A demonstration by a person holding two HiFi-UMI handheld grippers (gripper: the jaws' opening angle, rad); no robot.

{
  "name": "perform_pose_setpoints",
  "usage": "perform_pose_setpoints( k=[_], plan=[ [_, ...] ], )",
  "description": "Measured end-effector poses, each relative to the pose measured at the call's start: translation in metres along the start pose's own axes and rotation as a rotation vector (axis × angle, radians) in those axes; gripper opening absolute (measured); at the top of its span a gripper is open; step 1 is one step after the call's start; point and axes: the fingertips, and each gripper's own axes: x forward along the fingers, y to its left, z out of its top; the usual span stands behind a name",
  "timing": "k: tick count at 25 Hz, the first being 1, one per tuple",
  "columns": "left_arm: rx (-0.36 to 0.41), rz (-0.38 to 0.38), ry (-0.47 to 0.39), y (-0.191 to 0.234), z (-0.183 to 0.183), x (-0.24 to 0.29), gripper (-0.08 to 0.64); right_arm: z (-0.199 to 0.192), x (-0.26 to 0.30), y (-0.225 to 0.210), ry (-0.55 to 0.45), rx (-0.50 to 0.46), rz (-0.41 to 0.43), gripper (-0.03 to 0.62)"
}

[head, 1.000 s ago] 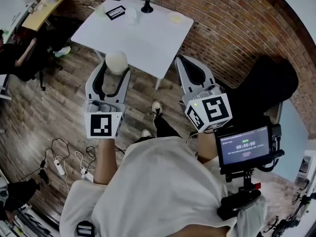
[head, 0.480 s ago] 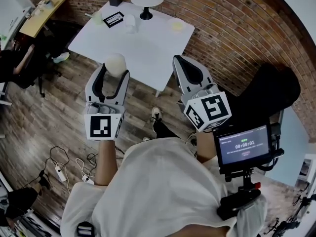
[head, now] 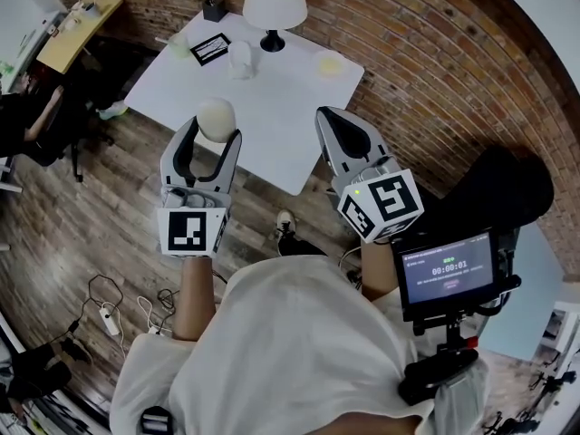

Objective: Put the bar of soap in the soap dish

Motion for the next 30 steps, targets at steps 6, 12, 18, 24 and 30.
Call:
perform_pose_setpoints(
  k=[6, 12, 18, 24, 30],
  plan=[
    [0.002, 0.032, 0.016, 0.015, -0.005, 0.04, 0.262, 0.001, 0.039, -0.03, 0.006, 0.022, 0.059, 0.003],
    [-0.024, 0.059, 0.028, 0.022, -0.012, 0.05, 0.262, 0.002, 0.047, -0.036, 0.002, -0.009, 0.088, 0.003],
    [-0.041, 0.098, 0.054, 0.027, -0.026, 0.099, 0.262, -0.005, 0.081, -0.079, 0.002, -0.009, 0.119, 0.005],
    [-0.048, 0.116, 0.078, 0.026, -0.039, 0.117, 0.262, -0.013, 0.098, -0.093, 0.007, 0.012, 0.14, 0.004],
    [-0.06, 0.123, 0.109, 0.03, -0.057, 0.133, 0.262, -0.027, 0.111, -0.101, 0.041, 0.042, 0.164, 0.004]
  ],
)
